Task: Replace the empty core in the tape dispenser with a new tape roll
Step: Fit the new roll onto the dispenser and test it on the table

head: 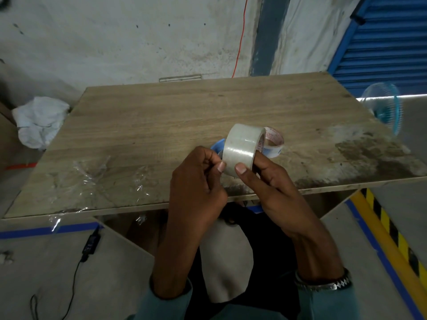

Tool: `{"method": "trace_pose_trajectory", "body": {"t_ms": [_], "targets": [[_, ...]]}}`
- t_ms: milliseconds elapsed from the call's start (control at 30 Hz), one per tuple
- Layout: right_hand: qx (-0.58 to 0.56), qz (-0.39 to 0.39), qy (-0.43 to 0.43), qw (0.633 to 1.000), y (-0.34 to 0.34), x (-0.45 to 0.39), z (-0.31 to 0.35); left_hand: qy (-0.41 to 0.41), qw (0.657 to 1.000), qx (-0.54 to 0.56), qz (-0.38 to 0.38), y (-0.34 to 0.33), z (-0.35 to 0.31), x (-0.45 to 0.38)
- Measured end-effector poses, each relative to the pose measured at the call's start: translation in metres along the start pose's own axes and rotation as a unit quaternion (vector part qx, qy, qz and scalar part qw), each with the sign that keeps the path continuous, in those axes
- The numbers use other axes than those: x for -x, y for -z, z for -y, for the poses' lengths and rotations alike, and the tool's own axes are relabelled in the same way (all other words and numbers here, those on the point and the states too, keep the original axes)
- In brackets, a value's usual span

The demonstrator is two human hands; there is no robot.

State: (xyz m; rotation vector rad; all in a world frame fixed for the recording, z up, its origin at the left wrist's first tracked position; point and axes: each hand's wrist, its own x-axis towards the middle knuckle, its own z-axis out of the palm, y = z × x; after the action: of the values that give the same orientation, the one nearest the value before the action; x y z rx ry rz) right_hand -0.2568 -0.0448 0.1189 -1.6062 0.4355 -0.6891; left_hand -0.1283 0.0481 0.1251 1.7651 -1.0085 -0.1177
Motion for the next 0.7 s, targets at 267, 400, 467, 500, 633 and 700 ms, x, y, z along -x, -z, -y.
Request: {"method": "trace_pose_trajectory", "body": {"t_ms": [267,400,467,500,633,700], "targets": [[-0.076,-0.023,-0.004,0.997,0.005,0.001,0.005,-0.027,0.995,0.063,-0.076,-0.006,-0.017,0.005],[-0.049,-0.028,-0.001,0.998,0.006,0.001,0.003,0.01,0.992,0.099,-0.076,-0.002,-0.021,0.006],[-0.035,-0.025,0.002,0.999,0.006,0.002,0.003,0.021,0.991,0.112,-0.074,0.0,-0.02,0.005],[-0.029,-0.024,0.004,0.999,0.006,0.001,0.002,0.021,0.991,0.112,-0.071,0.001,-0.02,0.004],[0.003,-0.018,0.015,1.0,0.006,0.002,0.001,0.05,0.992,0.101,-0.063,0.005,-0.017,0.0],[0.009,-0.016,0.017,1.0,0.004,0.002,0.001,0.058,0.992,0.095,-0.065,0.005,-0.014,0.0]]}}
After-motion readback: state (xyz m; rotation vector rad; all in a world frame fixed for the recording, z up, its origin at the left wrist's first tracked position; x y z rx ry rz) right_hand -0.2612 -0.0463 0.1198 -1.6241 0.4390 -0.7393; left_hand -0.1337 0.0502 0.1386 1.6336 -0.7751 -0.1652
